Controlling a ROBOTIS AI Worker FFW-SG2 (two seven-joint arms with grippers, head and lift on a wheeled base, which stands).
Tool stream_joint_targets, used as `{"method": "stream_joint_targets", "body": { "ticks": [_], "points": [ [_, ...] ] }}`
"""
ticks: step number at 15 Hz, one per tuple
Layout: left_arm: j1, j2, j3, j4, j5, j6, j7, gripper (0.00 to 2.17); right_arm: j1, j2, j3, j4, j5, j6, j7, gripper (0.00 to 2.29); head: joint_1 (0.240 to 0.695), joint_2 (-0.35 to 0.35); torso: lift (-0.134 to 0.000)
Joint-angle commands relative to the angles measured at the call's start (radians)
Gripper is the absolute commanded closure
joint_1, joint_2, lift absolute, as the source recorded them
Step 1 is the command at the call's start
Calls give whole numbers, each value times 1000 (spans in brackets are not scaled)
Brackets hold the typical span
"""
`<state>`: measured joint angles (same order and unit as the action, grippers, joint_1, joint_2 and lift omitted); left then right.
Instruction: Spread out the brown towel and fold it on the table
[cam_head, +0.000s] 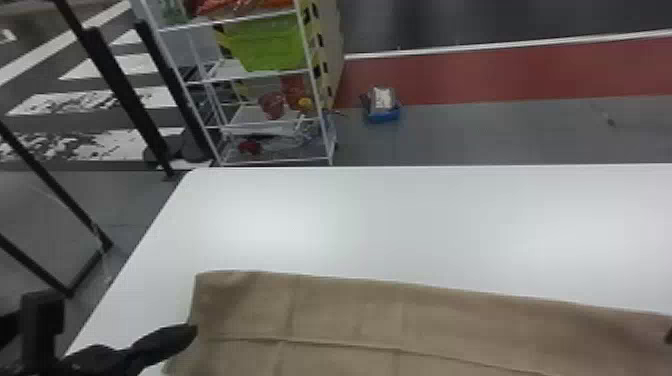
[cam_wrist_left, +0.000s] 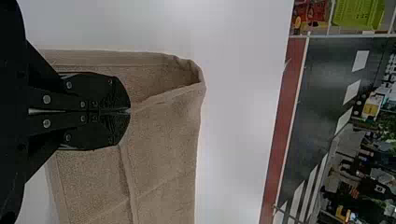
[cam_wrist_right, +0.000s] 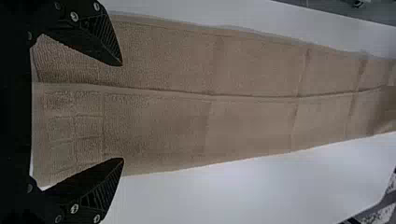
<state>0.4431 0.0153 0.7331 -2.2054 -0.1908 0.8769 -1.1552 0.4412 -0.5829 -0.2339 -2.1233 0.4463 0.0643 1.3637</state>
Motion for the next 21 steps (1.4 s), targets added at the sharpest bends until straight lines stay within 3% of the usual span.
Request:
{"method": "stream_joint_targets", "body": {
  "ticks": [1, 3, 9, 11, 16, 21],
  "points": [
    [-1, -2, -8, 1, -2, 3, 0, 1312, -26, -8, 33, 17, 35, 18, 3, 221, 695, 244, -124],
    [-1, -12, -9, 0, -4, 0, -1, 1312, -78, -14, 30, 62, 28, 30, 3, 255, 695, 240, -124],
    [-1, -11, 2, 3, -7, 0, -9, 1312, -9, -95, 44, 63, 68, 18, 3, 346, 695, 183, -124],
    [-3, -9, 0, 10, -9, -3, -8, 1312, -7, -95, 33, 72, 74, 18, 3, 475, 695, 178, -124],
    [-9, -8, -6, 18, -9, -6, -8, 1312, -27, -95, 31, 102, 101, 18, 3, 495, 695, 151, -124],
    [-9, -6, -8, 29, -9, -22, -6, 1308, -52, -91, 47, 134, 104, 15, 3, 653, 695, 131, -124]
  ]
}}
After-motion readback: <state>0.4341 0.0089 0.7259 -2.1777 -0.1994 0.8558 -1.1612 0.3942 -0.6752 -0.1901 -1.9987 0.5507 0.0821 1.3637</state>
